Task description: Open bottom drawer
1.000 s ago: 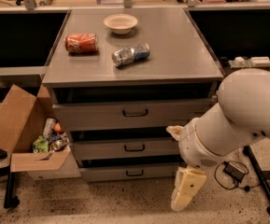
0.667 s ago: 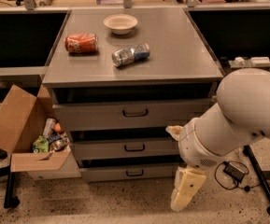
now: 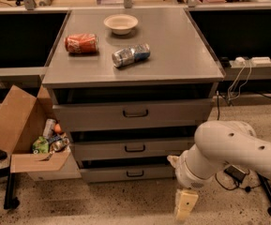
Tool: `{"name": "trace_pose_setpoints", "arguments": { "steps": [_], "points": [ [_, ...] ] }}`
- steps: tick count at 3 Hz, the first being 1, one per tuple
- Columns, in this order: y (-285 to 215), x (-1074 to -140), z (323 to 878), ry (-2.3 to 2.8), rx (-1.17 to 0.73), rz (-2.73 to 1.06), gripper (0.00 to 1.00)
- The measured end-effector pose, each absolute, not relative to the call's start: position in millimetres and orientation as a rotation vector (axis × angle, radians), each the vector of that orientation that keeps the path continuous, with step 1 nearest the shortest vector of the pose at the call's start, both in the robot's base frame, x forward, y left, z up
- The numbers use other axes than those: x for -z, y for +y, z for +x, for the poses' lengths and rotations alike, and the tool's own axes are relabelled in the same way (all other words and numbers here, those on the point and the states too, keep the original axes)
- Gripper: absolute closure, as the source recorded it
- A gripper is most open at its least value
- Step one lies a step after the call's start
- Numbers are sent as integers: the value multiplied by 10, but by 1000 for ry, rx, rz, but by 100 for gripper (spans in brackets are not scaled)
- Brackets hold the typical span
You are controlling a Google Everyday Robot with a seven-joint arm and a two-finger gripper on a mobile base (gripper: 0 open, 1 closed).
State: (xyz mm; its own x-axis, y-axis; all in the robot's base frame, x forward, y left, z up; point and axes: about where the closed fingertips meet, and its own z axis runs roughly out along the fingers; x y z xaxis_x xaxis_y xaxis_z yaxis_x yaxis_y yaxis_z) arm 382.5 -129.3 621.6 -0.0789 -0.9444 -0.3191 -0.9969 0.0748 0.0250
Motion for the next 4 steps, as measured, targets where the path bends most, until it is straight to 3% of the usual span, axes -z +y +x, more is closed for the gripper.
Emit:
{"name": "trace_pose_setpoints", "arguments": {
  "steps": [1, 3, 4],
  "points": [
    [-1472, -5172, 3941, 2136, -396, -2039, 0],
    [-1584, -4037, 4175, 2166, -596, -1953, 0],
    [-1584, -4037, 4175, 2166, -596, -1953, 0]
  ]
}}
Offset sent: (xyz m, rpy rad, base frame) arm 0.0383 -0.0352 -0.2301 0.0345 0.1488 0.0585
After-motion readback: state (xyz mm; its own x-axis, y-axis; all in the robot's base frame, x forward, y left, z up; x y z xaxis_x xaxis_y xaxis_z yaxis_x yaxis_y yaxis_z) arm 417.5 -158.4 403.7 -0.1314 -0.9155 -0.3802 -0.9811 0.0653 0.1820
